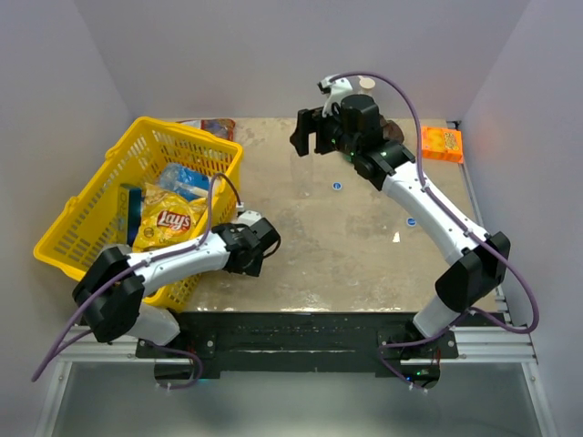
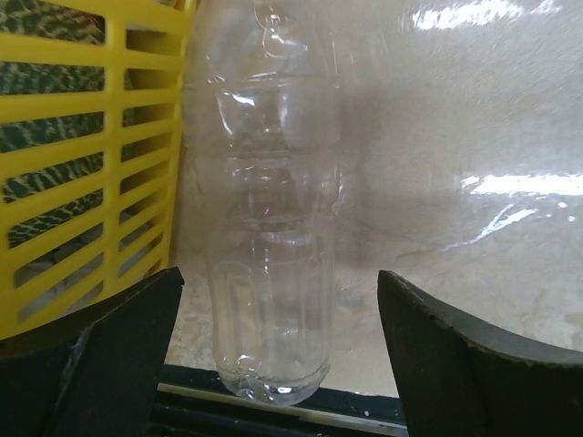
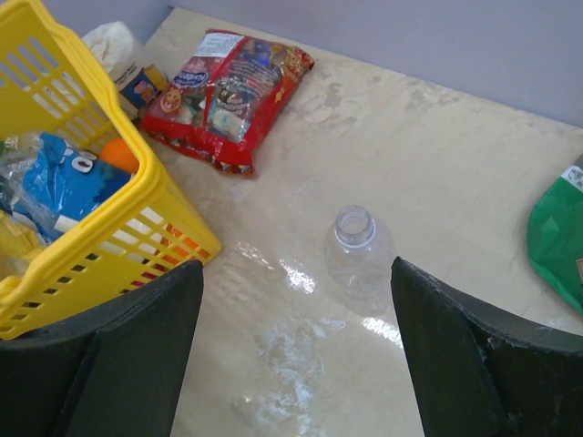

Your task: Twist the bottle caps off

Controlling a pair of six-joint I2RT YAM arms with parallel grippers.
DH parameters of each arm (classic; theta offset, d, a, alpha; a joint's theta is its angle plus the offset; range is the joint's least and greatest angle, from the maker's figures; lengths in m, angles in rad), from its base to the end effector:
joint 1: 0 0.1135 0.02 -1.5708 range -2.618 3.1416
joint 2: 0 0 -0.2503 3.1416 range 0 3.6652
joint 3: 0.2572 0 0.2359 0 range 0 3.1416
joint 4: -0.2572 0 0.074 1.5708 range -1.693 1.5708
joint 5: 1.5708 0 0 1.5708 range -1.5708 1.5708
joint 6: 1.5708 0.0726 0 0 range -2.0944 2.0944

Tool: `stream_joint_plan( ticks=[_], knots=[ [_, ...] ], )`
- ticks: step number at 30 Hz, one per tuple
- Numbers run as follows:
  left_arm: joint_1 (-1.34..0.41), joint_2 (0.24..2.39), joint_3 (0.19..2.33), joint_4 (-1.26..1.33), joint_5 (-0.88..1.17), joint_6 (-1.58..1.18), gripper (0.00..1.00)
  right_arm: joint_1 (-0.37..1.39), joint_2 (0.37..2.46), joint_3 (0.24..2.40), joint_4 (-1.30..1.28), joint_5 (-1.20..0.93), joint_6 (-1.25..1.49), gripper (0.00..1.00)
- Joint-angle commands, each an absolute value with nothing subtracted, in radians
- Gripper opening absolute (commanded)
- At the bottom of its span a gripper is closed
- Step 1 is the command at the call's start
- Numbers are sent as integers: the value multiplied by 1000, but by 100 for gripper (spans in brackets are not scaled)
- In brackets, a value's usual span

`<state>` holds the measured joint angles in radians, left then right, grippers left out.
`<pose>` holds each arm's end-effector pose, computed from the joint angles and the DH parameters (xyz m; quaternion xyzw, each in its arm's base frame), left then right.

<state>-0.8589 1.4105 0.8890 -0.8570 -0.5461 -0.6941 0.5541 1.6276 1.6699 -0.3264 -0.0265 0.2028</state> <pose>0.1813 -0.1524 0.1654 0.0531 0.9574 0.1267 0.2541 0.3394 0.2123 0.3919 -0.1476 0.7863 0.2315 0.5535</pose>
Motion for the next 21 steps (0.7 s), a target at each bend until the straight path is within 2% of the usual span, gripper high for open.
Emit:
stream_joint_plan(
  ticks=[1, 16, 21],
  knots=[
    [-862, 1439, 855, -845, -548, -738, 93, 552, 1585, 1663, -288, -64, 235, 86],
    [-796, 1522, 813, -710, -502, -614, 86, 551, 1548, 1637, -282, -103, 250, 82],
    [-785, 1546, 813, -692, -473, -591, 79, 551, 1540, 1635, -282, -110, 252, 81]
  ],
)
